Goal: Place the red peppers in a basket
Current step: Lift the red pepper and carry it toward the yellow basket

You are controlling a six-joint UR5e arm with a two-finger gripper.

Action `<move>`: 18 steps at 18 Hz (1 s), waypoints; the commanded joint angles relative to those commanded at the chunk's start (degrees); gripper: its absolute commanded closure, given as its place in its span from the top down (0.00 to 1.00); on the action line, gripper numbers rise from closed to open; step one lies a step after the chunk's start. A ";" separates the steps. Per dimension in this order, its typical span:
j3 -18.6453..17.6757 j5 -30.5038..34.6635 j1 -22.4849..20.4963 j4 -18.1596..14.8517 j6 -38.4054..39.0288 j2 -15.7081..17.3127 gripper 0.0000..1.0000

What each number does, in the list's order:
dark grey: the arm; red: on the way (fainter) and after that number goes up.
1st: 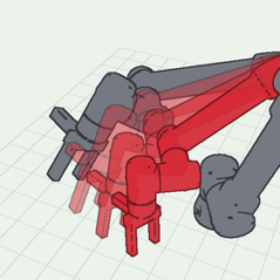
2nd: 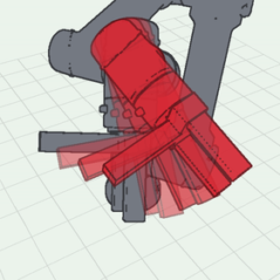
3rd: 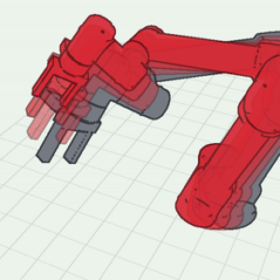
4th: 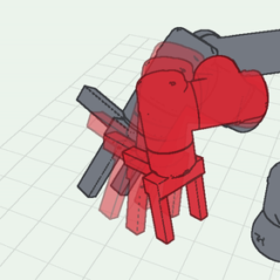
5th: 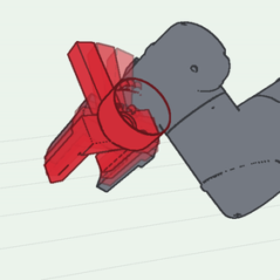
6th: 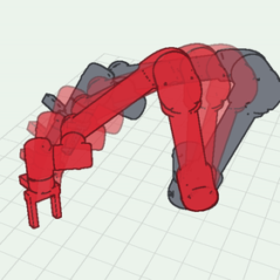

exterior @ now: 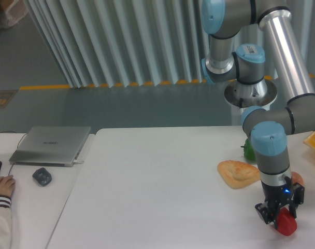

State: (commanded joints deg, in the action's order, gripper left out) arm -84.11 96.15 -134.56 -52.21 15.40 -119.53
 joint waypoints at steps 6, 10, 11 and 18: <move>-2.10 -4.39 -1.75 -0.79 -10.63 5.00 0.63; -4.39 -4.13 -2.28 -3.24 -24.33 8.43 0.63; -4.39 -3.87 -2.37 -4.73 -26.97 8.70 0.63; -4.22 -3.87 -4.39 -11.15 -49.62 11.16 0.63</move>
State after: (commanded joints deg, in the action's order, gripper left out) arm -88.33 92.28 -138.96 -63.36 -34.23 -108.37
